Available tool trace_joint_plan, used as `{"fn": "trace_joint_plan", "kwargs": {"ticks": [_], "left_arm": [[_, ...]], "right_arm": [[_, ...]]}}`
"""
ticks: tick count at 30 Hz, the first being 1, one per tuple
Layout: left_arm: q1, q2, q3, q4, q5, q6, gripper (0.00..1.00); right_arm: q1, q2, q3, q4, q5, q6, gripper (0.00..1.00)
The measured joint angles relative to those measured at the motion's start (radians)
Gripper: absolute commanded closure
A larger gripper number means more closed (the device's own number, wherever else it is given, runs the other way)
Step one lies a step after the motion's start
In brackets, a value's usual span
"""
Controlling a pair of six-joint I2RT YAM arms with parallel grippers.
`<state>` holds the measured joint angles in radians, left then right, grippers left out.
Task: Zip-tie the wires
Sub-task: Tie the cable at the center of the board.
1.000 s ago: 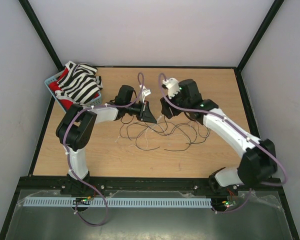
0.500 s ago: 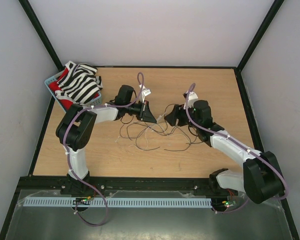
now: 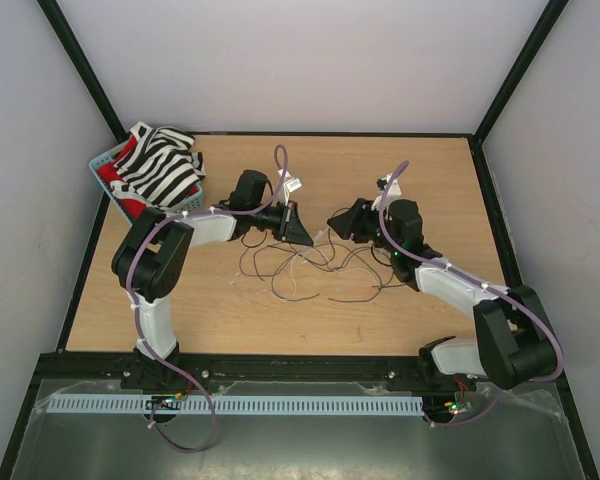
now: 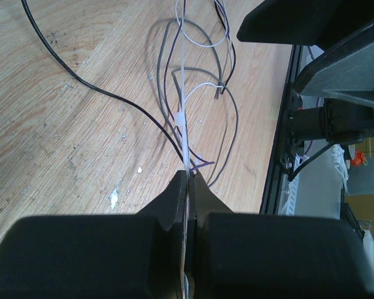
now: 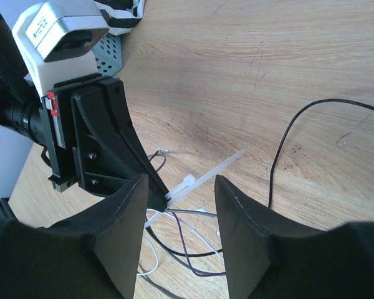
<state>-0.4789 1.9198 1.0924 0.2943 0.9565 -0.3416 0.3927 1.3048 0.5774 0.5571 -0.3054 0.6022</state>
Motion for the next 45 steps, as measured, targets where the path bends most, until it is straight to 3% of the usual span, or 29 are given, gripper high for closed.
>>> {"fn": "trace_joint_plan", "kwargs": {"ticks": [13, 30, 45], "left_arm": [[0.0, 0.0, 0.0, 0.0, -0.007, -0.001, 1.0], [0.0, 0.0, 0.0, 0.007, -0.007, -0.004, 1.0], [0.0, 0.0, 0.0, 0.008, -0.007, -0.006, 1.0]], "right_arm": [[0.0, 0.063, -0.028, 0.032, 0.002, 0.073, 0.4], [0.0, 0.238, -0.037, 0.231, -0.037, 0.181, 0.47], [0.0, 0.261, -0.037, 0.345, -0.048, 0.233, 0.59]]}}
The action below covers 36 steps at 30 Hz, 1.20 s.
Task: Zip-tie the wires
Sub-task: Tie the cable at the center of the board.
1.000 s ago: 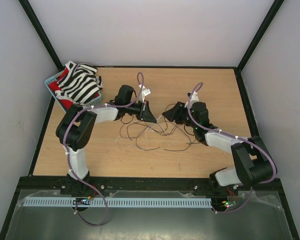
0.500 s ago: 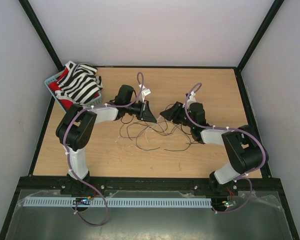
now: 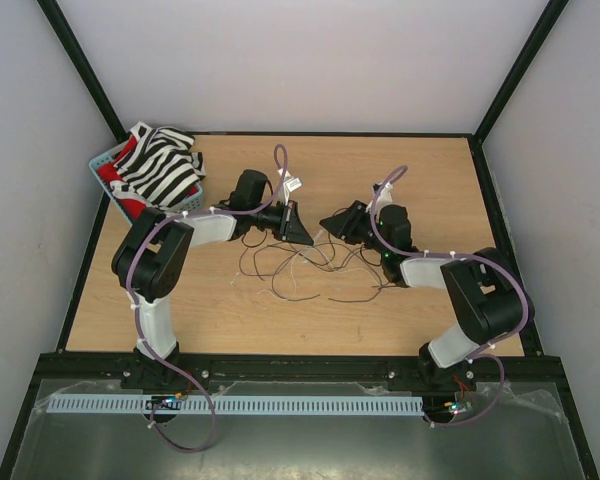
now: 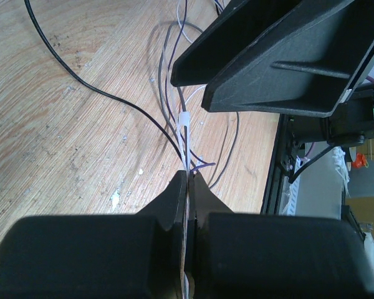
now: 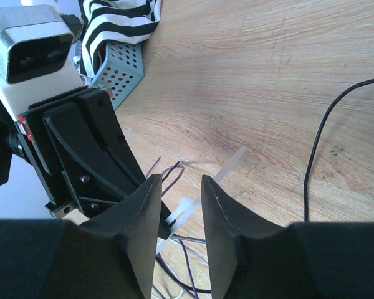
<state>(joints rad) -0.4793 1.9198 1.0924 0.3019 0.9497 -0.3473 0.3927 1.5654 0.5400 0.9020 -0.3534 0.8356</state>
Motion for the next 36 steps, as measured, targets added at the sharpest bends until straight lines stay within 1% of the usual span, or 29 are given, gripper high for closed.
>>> {"fn": "trace_joint_plan", "kwargs": {"ticks": [2, 5, 8, 16, 20, 22, 25, 26, 31, 36], "left_arm": [[0.0, 0.0, 0.0, 0.0, 0.0, -0.001, 1.0], [0.0, 0.0, 0.0, 0.0, -0.001, -0.002, 1.0], [0.0, 0.0, 0.0, 0.0, -0.006, -0.002, 1.0], [0.0, 0.0, 0.0, 0.0, -0.012, -0.002, 1.0], [0.0, 0.0, 0.0, 0.001, -0.013, -0.004, 1.0], [0.0, 0.0, 0.0, 0.001, -0.013, -0.005, 1.0], [0.0, 0.0, -0.001, 0.001, -0.013, -0.005, 1.0], [0.0, 0.0, -0.002, 0.002, -0.014, -0.005, 1.0], [0.0, -0.001, -0.006, 0.004, -0.015, -0.009, 1.0], [0.0, -0.002, -0.006, 0.006, -0.015, -0.013, 1.0]], "right_arm": [[0.0, 0.007, 0.0, 0.003, 0.0, 0.001, 0.59], [0.0, 0.013, -0.001, 0.003, 0.0, 0.002, 0.55], [0.0, 0.006, -0.015, 0.005, 0.001, 0.002, 0.53], [0.0, -0.109, -0.031, -0.031, 0.023, -0.019, 0.5], [0.0, -0.121, -0.04, -0.031, 0.032, -0.025, 0.49], [0.0, -0.109, -0.047, -0.03, 0.031, -0.023, 0.45], [0.0, -0.082, -0.051, -0.024, 0.032, -0.011, 0.35], [0.0, -0.072, -0.051, -0.021, 0.032, -0.006, 0.34], [0.0, -0.039, -0.05, 0.0, 0.032, 0.014, 0.34], [0.0, 0.004, -0.05, 0.043, 0.029, 0.047, 0.36]]}}
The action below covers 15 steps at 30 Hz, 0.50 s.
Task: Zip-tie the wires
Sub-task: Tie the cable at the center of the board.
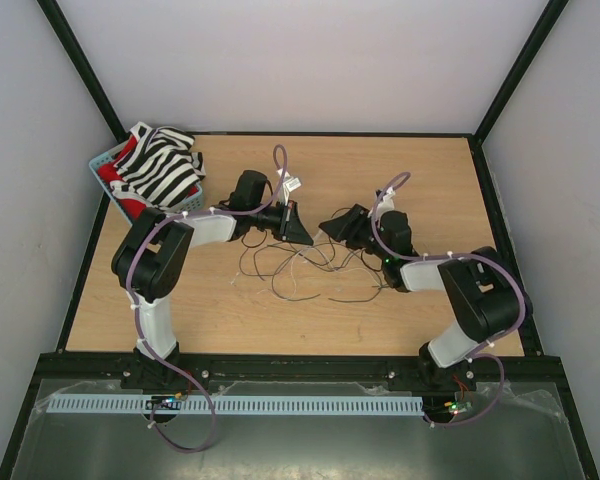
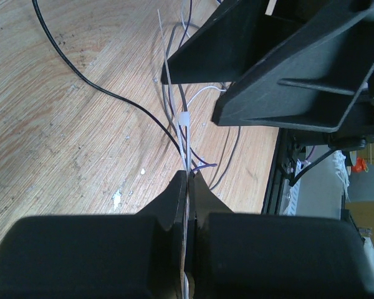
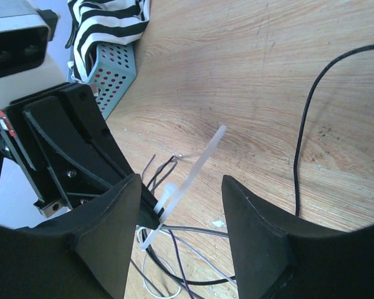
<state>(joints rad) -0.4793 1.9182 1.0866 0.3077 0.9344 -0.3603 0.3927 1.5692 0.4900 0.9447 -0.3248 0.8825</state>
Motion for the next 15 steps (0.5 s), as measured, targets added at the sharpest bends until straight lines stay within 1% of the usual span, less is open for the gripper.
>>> {"fn": "trace_joint_plan", "kwargs": {"ticks": [9, 15], "left_arm": [[0.0, 0.0, 0.0, 0.001, 0.0, -0.003, 1.0], [0.0, 0.0, 0.0, 0.001, 0.0, -0.004, 1.0]], "right_arm": [[0.0, 0.084, 0.002, 0.081, -0.011, 0.06, 0.41], [0.0, 0.109, 0.011, 0.134, -0.019, 0.089, 0.47]]}}
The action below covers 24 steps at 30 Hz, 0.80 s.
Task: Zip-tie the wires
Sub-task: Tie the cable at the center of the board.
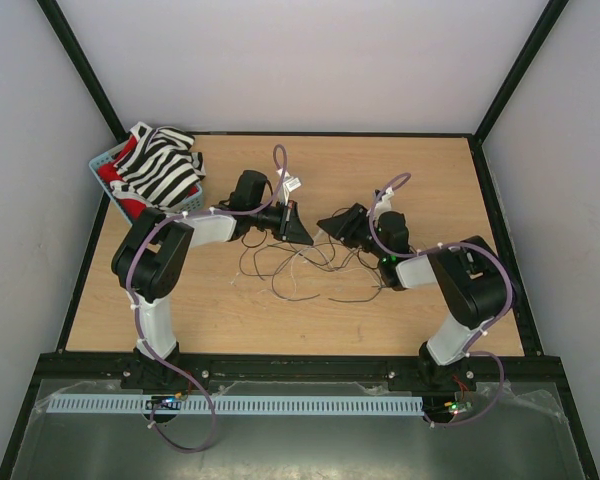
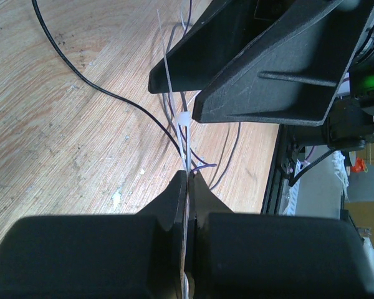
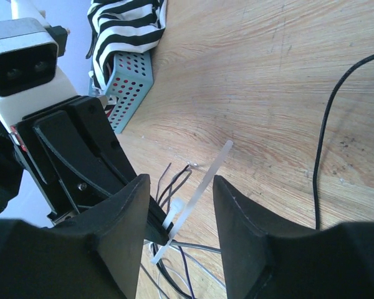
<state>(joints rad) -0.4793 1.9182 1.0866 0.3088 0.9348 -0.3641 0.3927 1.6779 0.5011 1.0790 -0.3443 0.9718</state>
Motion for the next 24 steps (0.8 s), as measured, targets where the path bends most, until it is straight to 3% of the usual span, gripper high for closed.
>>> {"fn": "trace_joint_plan", "kwargs": {"ticks": [4, 7, 14, 24], "left_arm": [[0.0, 0.0, 0.0, 0.0, 0.0, -0.001, 1.0], [0.0, 0.0, 0.0, 0.0, 0.0, -0.002, 1.0], [-0.002, 0.0, 0.0, 0.0, 0.0, -0.003, 1.0], [-0.004, 0.0, -0.002, 0.005, -0.01, -0.015, 1.0]], "right_arm": [[0.0, 0.008, 0.003, 0.021, -0.006, 0.008, 0.5], [0.0, 0.016, 0.006, 0.027, -0.01, 0.013, 0.57], [0.0, 0.03, 0.013, 0.048, -0.018, 0.02, 1.0], [0.0, 0.026, 0.01, 0.052, -0.02, -0.001, 1.0]]}}
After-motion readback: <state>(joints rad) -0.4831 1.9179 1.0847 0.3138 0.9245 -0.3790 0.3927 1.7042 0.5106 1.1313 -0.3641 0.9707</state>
